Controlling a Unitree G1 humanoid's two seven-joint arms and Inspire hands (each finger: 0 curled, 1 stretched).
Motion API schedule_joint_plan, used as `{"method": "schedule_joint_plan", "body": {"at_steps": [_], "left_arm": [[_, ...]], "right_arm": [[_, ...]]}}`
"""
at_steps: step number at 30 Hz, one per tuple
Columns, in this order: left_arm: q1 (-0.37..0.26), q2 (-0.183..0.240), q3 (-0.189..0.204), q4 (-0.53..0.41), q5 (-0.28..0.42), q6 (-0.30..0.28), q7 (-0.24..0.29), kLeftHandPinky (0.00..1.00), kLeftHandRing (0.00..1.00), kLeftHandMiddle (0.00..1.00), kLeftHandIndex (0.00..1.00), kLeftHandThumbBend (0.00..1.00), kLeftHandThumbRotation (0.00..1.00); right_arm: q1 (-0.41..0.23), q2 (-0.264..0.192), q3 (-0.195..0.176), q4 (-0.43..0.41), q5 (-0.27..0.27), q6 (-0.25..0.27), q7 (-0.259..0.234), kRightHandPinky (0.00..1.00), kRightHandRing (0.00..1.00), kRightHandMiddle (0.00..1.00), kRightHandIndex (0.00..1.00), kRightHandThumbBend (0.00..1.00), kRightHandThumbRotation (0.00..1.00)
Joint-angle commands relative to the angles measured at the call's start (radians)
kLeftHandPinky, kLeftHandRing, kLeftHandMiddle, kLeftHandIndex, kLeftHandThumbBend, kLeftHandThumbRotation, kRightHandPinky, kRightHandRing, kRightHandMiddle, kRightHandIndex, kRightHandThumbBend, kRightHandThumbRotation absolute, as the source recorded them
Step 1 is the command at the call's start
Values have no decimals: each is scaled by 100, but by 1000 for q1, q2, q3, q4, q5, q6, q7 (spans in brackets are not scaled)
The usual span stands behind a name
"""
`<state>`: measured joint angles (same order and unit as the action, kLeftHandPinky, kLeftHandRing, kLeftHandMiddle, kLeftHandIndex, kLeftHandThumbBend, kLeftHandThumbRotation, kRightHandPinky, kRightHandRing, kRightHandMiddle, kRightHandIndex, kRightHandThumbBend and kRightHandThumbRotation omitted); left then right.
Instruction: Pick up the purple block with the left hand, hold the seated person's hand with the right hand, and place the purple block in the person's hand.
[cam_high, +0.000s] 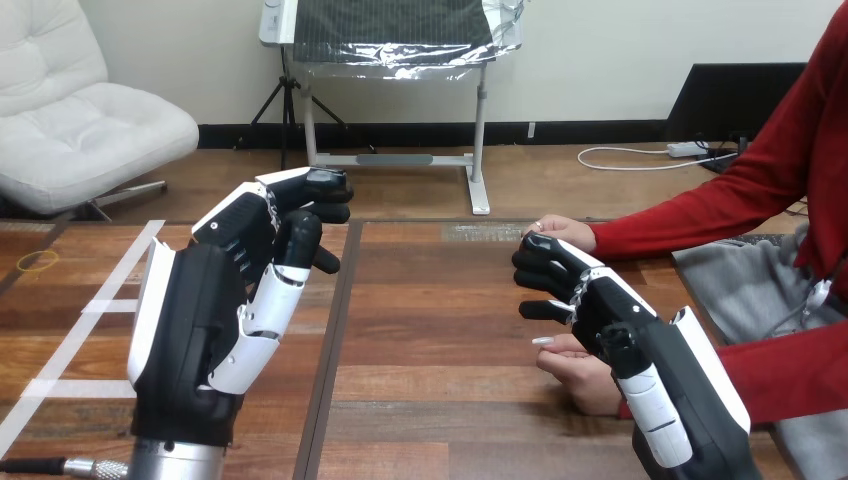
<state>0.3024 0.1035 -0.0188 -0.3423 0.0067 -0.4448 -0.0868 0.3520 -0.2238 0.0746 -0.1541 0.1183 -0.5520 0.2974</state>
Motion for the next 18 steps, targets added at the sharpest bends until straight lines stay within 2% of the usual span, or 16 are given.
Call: {"method": "schedule_joint_plan", "body": {"at_steps": [1,10,18], "left_arm": [[-55,-2,6,2,-16,-8,-5,48,68,70,66,35,76],[-85,3,12,24,-31,19,-12,48,69,70,67,35,76],[-163,38,43,107,-38,35,-31,50,70,71,68,40,76]], "right_arm": [[-32,11,-7,-48,17,-2,0,78,87,87,87,68,100],[-32,8,-7,-50,24,1,7,79,88,88,88,68,100],[-34,11,-8,-46,16,-2,3,78,87,88,88,68,100]]}}
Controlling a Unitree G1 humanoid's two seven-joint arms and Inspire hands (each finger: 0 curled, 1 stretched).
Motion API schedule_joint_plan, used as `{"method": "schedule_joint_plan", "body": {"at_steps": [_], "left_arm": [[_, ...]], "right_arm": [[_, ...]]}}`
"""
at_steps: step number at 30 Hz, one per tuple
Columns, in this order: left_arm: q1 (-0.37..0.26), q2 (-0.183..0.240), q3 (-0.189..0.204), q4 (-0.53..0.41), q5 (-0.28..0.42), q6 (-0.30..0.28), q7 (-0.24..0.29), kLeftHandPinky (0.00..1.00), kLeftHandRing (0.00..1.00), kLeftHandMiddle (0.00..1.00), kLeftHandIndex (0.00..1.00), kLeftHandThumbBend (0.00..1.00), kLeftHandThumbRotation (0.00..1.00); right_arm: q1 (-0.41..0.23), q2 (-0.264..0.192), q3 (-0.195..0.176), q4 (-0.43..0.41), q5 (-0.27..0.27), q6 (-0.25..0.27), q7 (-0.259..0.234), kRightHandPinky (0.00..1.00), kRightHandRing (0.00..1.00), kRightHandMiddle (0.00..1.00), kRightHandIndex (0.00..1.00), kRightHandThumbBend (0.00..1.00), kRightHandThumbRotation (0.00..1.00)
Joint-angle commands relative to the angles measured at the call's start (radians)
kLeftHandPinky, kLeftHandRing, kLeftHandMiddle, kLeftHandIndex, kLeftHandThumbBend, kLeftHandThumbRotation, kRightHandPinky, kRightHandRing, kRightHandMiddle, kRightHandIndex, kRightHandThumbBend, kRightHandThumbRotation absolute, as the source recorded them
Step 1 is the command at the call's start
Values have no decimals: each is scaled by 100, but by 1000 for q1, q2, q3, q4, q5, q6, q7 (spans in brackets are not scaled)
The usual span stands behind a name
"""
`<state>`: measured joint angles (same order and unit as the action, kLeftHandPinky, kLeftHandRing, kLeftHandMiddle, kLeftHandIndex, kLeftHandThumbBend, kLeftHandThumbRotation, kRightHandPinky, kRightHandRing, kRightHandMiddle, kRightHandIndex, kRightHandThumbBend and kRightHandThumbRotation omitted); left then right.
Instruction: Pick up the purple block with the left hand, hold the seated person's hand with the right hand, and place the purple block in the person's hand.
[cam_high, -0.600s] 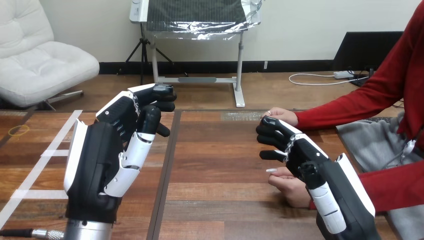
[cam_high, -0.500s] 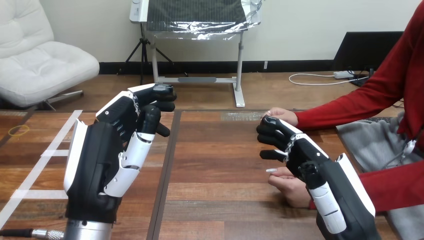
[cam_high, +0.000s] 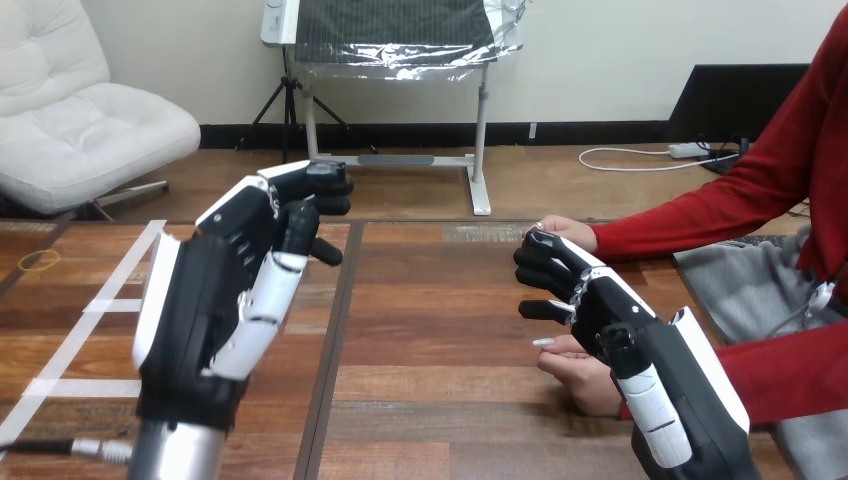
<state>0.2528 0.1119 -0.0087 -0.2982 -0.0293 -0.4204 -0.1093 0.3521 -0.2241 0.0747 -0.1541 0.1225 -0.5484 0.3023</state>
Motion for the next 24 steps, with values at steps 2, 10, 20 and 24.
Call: {"method": "schedule_joint_plan", "body": {"at_steps": [2,10,20,24], "left_arm": [[-138,43,43,91,3,15,-14,51,70,72,68,40,77],[-253,104,75,241,34,8,-32,58,73,74,71,40,76],[-408,187,94,461,119,33,-10,64,75,77,74,47,71],[-465,219,92,547,147,33,-6,65,76,78,76,48,69]], "right_arm": [[-35,10,-8,-44,11,-7,-1,78,87,88,88,68,100],[-37,9,-10,-39,9,-11,-1,78,87,88,88,68,100],[-34,8,-6,-42,31,-3,11,78,88,88,88,68,100],[-31,14,-7,-47,34,0,8,78,87,88,88,68,100]]}}
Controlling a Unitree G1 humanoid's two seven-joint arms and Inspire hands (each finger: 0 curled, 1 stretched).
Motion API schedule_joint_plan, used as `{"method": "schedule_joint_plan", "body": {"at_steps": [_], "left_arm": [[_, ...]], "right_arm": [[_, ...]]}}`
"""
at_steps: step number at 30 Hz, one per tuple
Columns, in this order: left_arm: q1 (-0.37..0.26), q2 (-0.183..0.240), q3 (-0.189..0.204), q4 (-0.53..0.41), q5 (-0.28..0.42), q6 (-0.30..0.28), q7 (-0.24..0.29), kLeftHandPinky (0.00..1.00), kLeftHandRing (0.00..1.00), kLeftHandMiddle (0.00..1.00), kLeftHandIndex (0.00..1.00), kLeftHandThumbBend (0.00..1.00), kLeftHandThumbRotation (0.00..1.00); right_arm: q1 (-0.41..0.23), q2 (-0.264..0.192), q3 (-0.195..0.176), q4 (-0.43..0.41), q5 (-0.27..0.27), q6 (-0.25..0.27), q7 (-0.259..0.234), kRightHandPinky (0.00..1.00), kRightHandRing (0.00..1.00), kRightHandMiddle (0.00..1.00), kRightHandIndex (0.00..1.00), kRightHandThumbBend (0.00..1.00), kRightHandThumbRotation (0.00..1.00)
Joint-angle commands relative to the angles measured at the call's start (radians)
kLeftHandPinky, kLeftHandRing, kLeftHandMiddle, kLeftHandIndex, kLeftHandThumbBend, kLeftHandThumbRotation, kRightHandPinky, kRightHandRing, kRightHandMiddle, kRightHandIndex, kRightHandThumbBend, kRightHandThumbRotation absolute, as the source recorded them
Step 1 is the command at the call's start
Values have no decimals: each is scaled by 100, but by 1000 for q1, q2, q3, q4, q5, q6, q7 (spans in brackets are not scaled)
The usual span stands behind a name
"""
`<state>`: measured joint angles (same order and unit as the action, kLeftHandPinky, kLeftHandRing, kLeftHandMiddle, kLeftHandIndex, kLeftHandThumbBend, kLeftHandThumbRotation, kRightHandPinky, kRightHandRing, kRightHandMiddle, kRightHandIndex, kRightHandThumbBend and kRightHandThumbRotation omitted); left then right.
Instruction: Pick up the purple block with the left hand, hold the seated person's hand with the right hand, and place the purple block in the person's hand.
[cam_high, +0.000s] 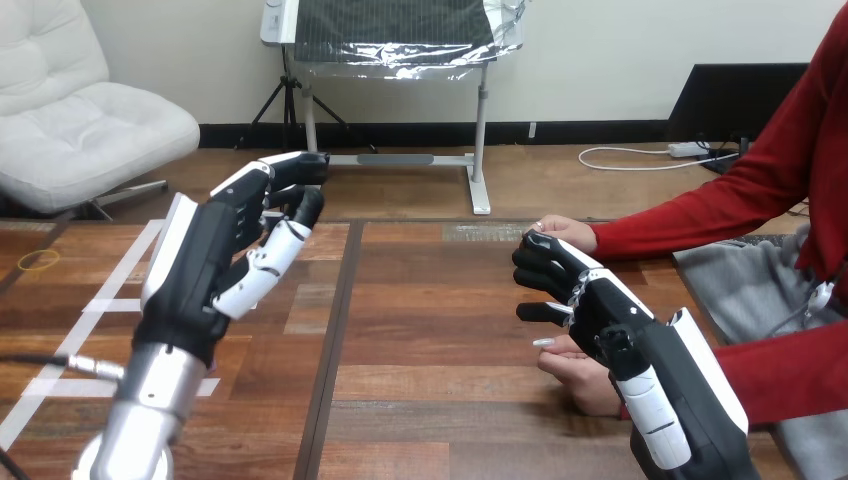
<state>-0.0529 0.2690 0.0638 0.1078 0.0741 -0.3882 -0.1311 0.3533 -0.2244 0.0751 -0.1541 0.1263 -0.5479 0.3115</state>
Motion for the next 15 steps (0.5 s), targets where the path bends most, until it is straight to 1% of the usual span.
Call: {"method": "schedule_joint_plan", "body": {"at_steps": [1,2,4,8,10,13,15], "left_arm": [[-169,68,19,155,49,2,18,66,77,79,76,49,69],[-191,78,17,186,58,7,18,66,77,79,76,49,69],[-214,88,16,221,66,8,19,67,78,80,77,50,69],[-282,117,6,305,96,41,18,69,80,81,78,52,69],[-295,121,4,322,101,43,18,70,80,82,79,53,70],[-326,127,0,361,107,62,15,71,81,82,80,54,70],[-354,129,-1,401,107,68,12,71,81,83,80,54,69]], "right_arm": [[-31,15,-7,-48,31,0,-2,78,87,88,88,68,100],[-31,17,-7,-49,34,0,-2,78,87,87,88,68,100],[-31,19,-7,-49,38,-1,-1,77,87,87,87,68,100],[-31,21,-9,-48,38,-10,-3,77,86,87,87,68,100],[-30,22,-10,-48,39,-12,-3,77,86,87,87,68,100],[-32,21,-12,-45,41,-14,-2,76,86,86,87,67,100],[-34,21,-13,-40,41,-21,-2,76,86,86,87,67,100]]}}
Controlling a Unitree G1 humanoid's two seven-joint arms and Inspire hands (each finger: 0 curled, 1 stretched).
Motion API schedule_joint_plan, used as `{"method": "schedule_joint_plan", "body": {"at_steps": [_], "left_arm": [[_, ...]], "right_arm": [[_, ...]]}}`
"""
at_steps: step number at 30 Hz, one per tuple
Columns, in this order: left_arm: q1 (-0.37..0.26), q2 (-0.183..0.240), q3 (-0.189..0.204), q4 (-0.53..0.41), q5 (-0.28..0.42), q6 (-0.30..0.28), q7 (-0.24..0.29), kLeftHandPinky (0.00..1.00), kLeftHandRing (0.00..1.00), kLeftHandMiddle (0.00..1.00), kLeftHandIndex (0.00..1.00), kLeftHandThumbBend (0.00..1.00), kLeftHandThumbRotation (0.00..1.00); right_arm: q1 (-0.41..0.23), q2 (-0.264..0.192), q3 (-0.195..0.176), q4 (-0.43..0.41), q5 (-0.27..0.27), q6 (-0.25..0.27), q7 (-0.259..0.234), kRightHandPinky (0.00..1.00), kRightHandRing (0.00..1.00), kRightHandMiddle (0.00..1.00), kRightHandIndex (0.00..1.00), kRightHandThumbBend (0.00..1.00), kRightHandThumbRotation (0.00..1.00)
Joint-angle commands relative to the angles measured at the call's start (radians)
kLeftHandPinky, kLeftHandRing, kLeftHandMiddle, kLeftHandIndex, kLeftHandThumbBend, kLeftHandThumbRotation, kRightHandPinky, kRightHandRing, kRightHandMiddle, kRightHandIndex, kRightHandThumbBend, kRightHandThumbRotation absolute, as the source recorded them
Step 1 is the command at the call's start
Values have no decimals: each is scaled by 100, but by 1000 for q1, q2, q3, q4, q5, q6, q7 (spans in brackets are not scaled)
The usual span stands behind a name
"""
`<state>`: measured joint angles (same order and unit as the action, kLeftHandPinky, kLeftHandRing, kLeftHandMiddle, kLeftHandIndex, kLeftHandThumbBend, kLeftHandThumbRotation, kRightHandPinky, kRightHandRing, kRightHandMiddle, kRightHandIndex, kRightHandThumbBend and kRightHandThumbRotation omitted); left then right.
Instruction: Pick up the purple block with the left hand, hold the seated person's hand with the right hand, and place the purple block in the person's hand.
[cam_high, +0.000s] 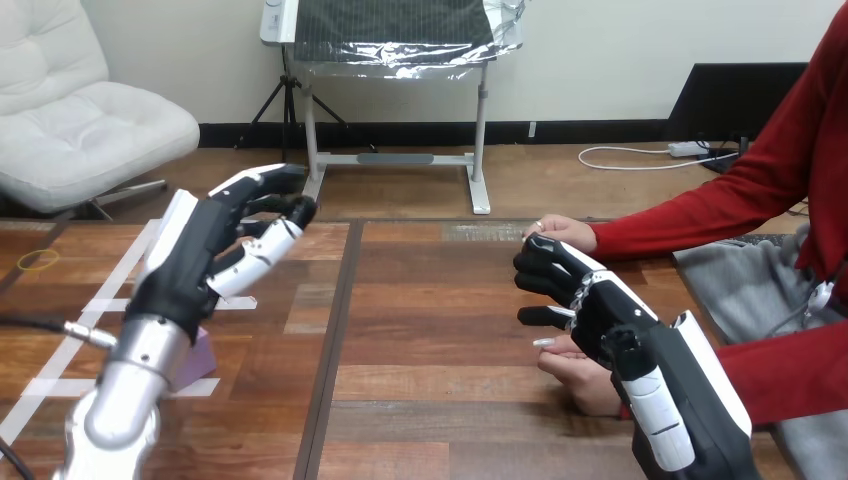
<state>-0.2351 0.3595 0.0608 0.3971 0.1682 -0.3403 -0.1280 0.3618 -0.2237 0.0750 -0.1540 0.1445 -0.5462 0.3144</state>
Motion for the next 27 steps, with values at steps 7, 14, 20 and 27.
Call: {"method": "schedule_joint_plan", "body": {"at_steps": [7,14,20,27], "left_arm": [[-263,60,-21,253,41,46,8,72,82,84,81,52,66],[-330,74,-39,371,73,49,16,71,80,84,82,55,65],[-377,83,-51,453,105,49,29,71,80,83,82,55,62],[-422,92,-65,536,136,53,43,71,80,83,82,54,58]], "right_arm": [[-43,22,-14,-36,23,-28,-5,75,85,85,86,66,100],[-37,18,-15,-45,19,-22,-6,75,84,85,86,66,100],[-32,16,-15,-50,23,-19,-4,75,84,85,86,66,100],[-28,15,-19,-53,20,-22,-6,75,85,85,86,66,100]]}}
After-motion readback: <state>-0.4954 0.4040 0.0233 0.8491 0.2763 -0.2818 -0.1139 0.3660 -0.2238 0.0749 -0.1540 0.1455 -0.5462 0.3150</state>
